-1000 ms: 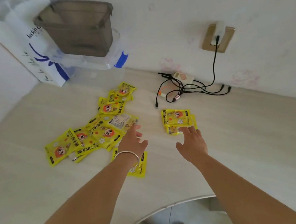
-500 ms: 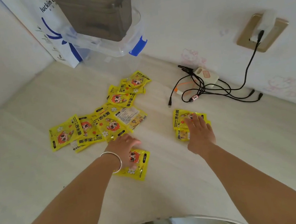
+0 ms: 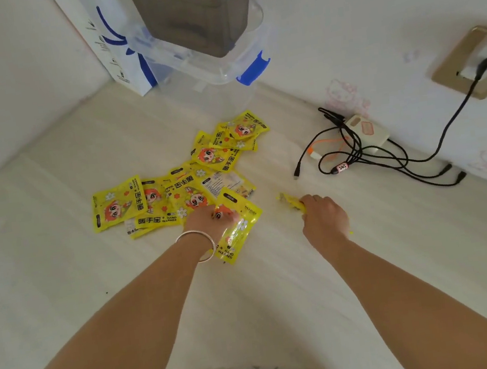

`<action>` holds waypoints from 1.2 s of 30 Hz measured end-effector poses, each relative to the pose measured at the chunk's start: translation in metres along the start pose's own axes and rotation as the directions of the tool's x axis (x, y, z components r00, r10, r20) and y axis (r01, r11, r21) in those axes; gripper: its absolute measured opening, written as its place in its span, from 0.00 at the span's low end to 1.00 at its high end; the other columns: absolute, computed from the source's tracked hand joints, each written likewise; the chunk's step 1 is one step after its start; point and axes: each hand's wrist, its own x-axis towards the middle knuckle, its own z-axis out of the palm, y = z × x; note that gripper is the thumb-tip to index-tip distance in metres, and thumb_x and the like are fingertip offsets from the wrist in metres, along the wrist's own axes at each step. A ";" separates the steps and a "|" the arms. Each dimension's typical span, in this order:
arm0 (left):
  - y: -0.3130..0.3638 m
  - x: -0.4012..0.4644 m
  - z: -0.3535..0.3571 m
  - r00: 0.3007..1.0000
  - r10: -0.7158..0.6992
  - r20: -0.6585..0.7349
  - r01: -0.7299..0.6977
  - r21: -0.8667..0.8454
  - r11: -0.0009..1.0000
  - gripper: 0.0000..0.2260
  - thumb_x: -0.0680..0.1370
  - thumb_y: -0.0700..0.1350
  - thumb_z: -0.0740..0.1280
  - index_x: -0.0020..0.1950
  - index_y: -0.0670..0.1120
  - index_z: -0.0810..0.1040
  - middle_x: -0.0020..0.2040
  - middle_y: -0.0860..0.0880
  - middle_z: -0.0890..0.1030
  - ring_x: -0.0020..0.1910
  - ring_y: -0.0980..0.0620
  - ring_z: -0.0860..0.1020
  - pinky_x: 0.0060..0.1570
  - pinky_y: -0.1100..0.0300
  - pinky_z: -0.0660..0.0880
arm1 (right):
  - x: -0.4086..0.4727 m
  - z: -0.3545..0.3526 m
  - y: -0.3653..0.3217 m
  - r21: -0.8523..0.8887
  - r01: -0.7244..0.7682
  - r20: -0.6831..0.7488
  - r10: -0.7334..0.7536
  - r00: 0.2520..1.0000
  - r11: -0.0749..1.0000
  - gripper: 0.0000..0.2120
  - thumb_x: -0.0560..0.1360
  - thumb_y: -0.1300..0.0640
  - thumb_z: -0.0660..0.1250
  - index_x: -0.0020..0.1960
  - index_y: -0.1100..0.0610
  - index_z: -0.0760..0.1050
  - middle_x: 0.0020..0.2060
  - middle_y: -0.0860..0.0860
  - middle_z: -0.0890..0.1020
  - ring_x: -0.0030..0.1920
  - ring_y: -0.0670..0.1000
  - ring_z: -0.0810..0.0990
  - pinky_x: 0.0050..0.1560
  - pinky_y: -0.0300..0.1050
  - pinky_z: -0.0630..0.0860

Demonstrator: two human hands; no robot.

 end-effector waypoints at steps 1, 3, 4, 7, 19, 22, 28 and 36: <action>0.007 0.002 0.000 0.998 -0.034 -0.049 0.030 -0.068 0.997 0.16 0.74 0.53 0.67 0.30 0.45 0.74 0.28 0.46 0.72 0.30 0.48 0.71 0.30 0.59 0.66 | 0.004 -0.005 -0.002 0.073 -0.053 0.009 0.052 0.999 0.996 0.13 0.78 0.60 0.60 0.62 0.56 0.69 0.52 0.54 0.79 0.53 0.57 0.77 0.41 0.45 0.68; 0.018 0.015 0.001 0.986 -0.124 -0.113 0.100 -0.198 0.975 0.20 0.76 0.50 0.65 0.25 0.46 0.70 0.27 0.45 0.69 0.28 0.48 0.68 0.30 0.58 0.64 | 0.011 -0.014 -0.006 0.254 -0.174 0.055 0.166 0.985 0.951 0.13 0.78 0.56 0.61 0.61 0.57 0.67 0.49 0.57 0.79 0.50 0.60 0.78 0.40 0.46 0.68; 0.023 0.023 0.002 0.977 -0.162 -0.141 0.125 -0.243 0.962 0.21 0.77 0.51 0.64 0.25 0.46 0.68 0.29 0.44 0.70 0.31 0.45 0.69 0.34 0.56 0.67 | 0.015 -0.018 -0.008 0.342 -0.236 0.097 0.215 0.972 0.910 0.13 0.77 0.54 0.62 0.60 0.58 0.67 0.48 0.57 0.79 0.49 0.61 0.78 0.40 0.46 0.69; 0.031 0.042 0.009 0.948 -0.226 -0.225 0.211 -0.089 0.974 0.23 0.78 0.57 0.58 0.28 0.43 0.67 0.31 0.44 0.70 0.44 0.42 0.74 0.46 0.53 0.67 | 0.025 -0.021 -0.013 0.649 -0.348 0.218 0.272 0.937 0.677 0.12 0.74 0.50 0.65 0.53 0.57 0.73 0.43 0.53 0.79 0.44 0.57 0.78 0.39 0.44 0.74; 0.054 0.077 0.025 0.930 -0.276 -0.243 0.287 0.008 0.958 0.15 0.76 0.48 0.64 0.61 0.47 0.76 0.58 0.43 0.79 0.60 0.42 0.75 0.48 0.56 0.71 | 0.037 -0.014 -0.007 0.846 -0.418 0.329 0.291 0.898 0.331 0.14 0.73 0.50 0.70 0.57 0.52 0.78 0.51 0.52 0.83 0.52 0.55 0.82 0.56 0.52 0.78; 0.056 0.072 0.022 0.949 -0.254 -0.187 0.252 -0.034 0.967 0.13 0.75 0.46 0.64 0.58 0.46 0.78 0.55 0.44 0.82 0.57 0.41 0.78 0.47 0.56 0.71 | 0.032 -0.011 -0.005 0.876 -0.446 0.387 0.285 0.877 0.182 0.10 0.73 0.53 0.71 0.53 0.52 0.79 0.51 0.53 0.84 0.51 0.56 0.83 0.54 0.51 0.79; 0.049 0.036 0.025 0.989 -0.144 -0.037 0.133 -0.214 0.968 0.19 0.75 0.48 0.66 0.64 0.42 0.71 0.54 0.45 0.77 0.49 0.43 0.78 0.50 0.54 0.74 | 0.016 -0.012 -0.014 0.848 -0.491 0.526 0.202 0.826 -0.200 0.04 0.72 0.57 0.72 0.46 0.54 0.79 0.47 0.55 0.84 0.48 0.57 0.83 0.56 0.57 0.79; 0.064 -0.013 0.036 0.974 0.187 0.126 -0.145 -0.283 0.948 0.08 0.78 0.52 0.64 0.50 0.49 0.70 0.40 0.47 0.76 0.35 0.50 0.75 0.35 0.58 0.71 | -0.045 -0.006 -0.010 0.830 -0.346 0.502 0.319 0.804 -0.437 0.14 0.73 0.56 0.71 0.56 0.58 0.77 0.51 0.57 0.83 0.51 0.58 0.83 0.56 0.59 0.78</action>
